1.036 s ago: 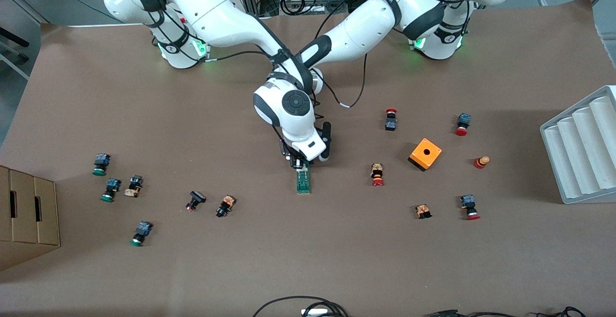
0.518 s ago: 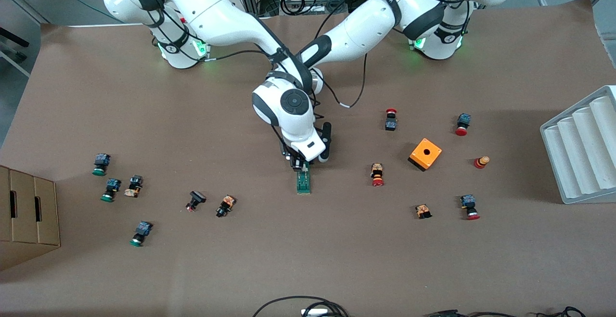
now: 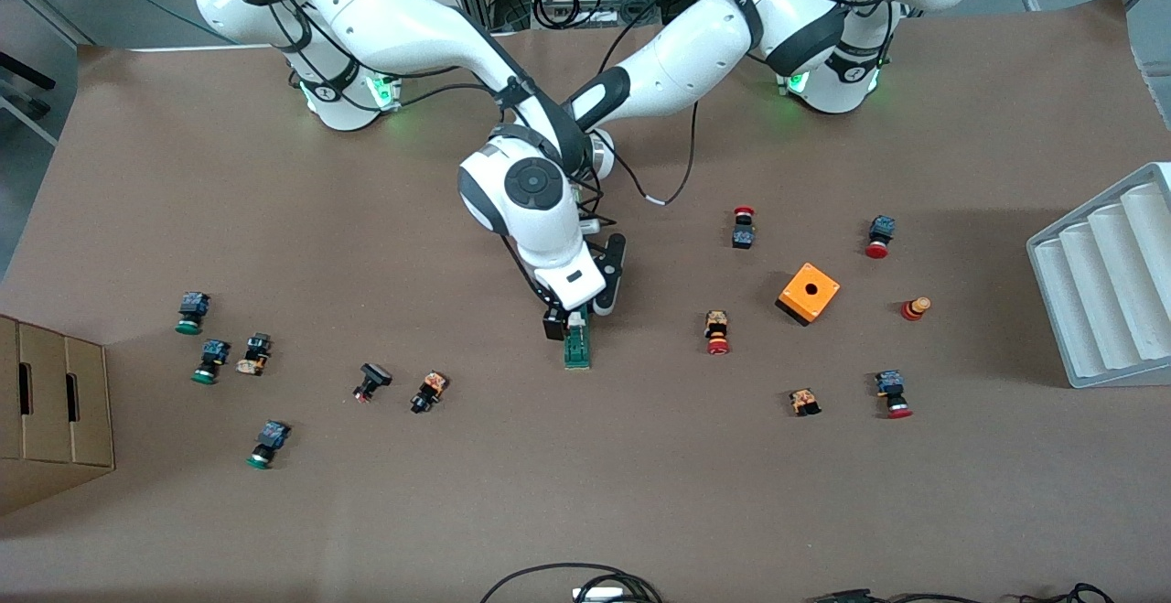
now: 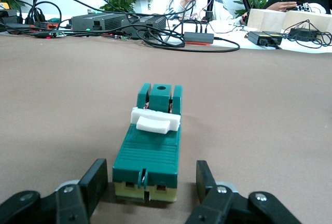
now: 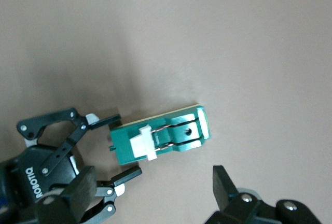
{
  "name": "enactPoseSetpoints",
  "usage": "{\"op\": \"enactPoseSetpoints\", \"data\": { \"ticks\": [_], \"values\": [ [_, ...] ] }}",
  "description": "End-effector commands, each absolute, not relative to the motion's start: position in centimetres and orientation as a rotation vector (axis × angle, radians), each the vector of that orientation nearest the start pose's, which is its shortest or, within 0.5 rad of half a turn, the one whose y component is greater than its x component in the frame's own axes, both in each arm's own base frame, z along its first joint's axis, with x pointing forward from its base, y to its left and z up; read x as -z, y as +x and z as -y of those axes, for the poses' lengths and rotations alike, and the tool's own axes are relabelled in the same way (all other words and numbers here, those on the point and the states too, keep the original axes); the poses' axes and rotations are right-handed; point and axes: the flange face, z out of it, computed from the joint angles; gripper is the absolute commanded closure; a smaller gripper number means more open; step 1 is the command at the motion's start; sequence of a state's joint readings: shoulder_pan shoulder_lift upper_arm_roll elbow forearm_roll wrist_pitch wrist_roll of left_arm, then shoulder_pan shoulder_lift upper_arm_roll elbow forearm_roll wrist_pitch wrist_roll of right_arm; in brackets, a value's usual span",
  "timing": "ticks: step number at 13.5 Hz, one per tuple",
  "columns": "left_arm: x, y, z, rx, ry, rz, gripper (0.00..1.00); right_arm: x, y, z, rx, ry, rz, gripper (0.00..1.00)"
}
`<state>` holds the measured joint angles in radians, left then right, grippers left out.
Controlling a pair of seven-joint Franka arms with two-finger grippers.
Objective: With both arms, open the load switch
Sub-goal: 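Raise the right gripper and withdraw it from the switch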
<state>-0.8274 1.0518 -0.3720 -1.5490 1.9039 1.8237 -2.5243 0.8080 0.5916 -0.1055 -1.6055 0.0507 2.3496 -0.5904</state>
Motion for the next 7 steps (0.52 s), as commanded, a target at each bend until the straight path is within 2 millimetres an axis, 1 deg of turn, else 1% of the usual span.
{"op": "enactPoseSetpoints", "data": {
  "ticks": [1, 4, 7],
  "values": [
    [-5.1, 33.8, 57.5, 1.816, -2.519, 0.223, 0.23, -33.3, 54.4, -45.4, 0.305, -2.546, 1.709, 0.00],
    [-5.1, 33.8, 57.5, 1.815, -2.519, 0.221, 0.23, -35.4, 55.4, -44.3, 0.346, -2.593, 1.605, 0.00],
    [-5.4, 33.9, 57.5, 1.816, -2.516, 0.213, 0.23, -37.5, 56.6, -42.4, 0.365, -2.649, 1.501, 0.00]
  ]
}}
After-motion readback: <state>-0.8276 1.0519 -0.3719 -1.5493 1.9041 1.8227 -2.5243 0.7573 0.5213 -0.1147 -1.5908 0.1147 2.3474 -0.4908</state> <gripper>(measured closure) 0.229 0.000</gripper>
